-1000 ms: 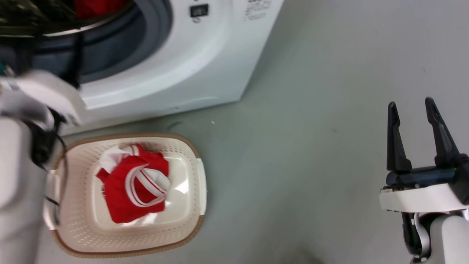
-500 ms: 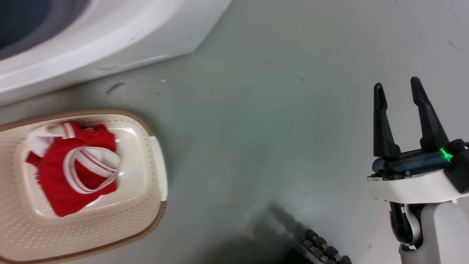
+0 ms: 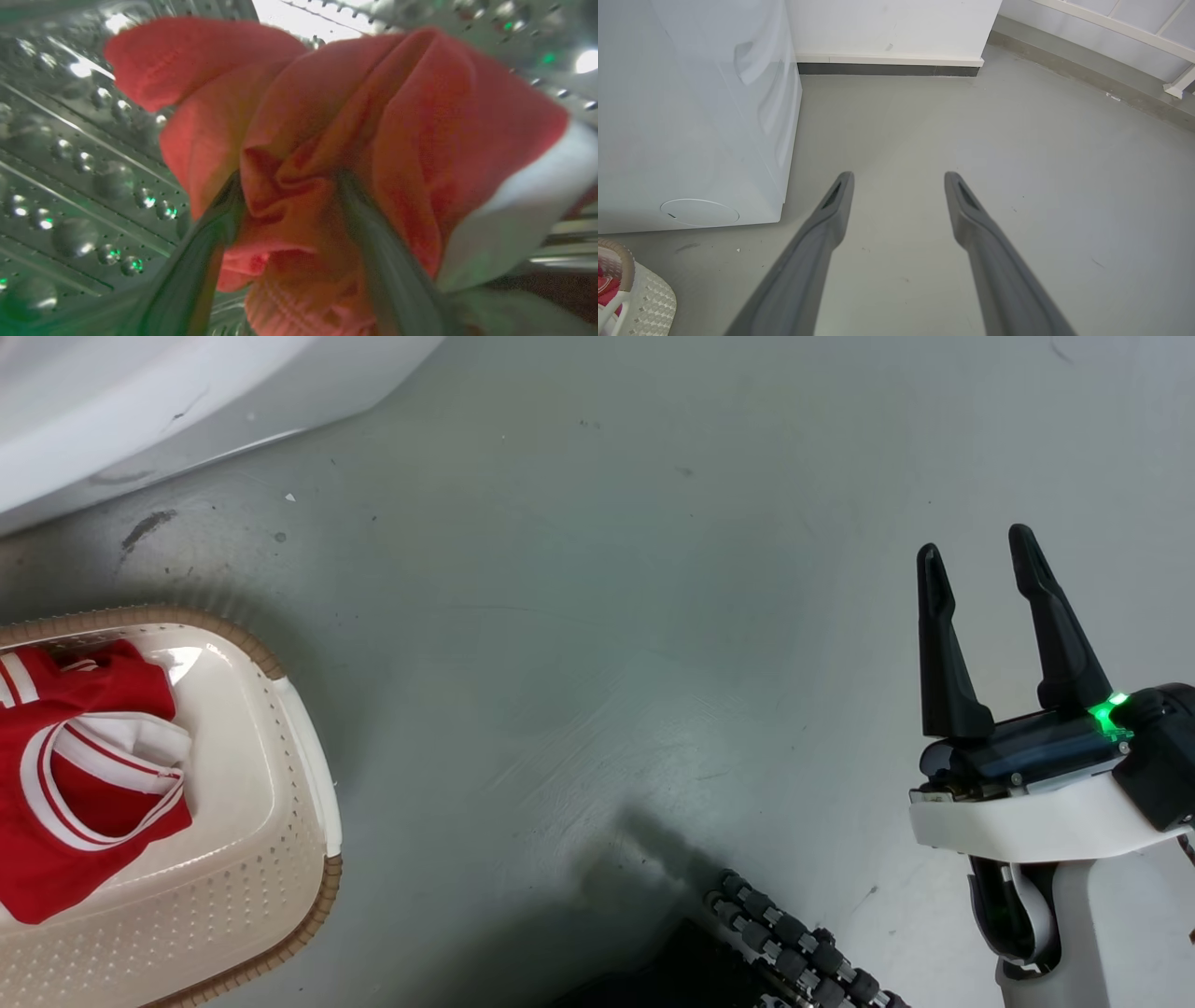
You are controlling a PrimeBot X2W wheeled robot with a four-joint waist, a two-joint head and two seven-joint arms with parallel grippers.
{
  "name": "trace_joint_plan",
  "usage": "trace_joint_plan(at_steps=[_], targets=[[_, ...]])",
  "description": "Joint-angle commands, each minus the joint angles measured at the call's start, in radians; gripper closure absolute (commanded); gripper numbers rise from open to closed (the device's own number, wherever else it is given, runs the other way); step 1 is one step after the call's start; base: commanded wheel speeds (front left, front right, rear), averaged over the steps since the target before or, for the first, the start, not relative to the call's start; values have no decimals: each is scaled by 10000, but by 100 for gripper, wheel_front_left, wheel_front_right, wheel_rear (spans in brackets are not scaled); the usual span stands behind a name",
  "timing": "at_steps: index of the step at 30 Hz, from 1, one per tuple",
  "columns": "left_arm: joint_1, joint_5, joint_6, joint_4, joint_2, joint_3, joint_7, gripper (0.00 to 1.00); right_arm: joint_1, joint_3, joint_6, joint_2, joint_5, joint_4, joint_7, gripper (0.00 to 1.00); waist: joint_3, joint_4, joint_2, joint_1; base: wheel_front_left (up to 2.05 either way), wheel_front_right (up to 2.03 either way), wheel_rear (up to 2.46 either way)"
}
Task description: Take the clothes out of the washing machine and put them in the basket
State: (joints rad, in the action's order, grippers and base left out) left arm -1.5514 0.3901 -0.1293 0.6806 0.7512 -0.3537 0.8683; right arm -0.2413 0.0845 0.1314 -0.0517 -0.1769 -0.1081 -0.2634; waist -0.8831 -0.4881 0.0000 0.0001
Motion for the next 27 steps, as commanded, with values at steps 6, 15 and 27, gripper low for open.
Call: trace_joint_plan(at_steps=[6,15,27], targets=[[-252,44,-7,654,85,-312,-162,100,52,26,-14,27,-117,-87,-20,0,-97,22,0,-1,0,0,0],[-624,483,3,814,338,-972,-1014,100,-328,68,-14,27,-4,-68,-20,0,-86,82,0,-1,0,0,0],[390,1572,3,1402,-24,-1733,-4064,100,-451,-587,-14,20,570,118,-20,0,1232,1045,0,-1,0,0,0]])
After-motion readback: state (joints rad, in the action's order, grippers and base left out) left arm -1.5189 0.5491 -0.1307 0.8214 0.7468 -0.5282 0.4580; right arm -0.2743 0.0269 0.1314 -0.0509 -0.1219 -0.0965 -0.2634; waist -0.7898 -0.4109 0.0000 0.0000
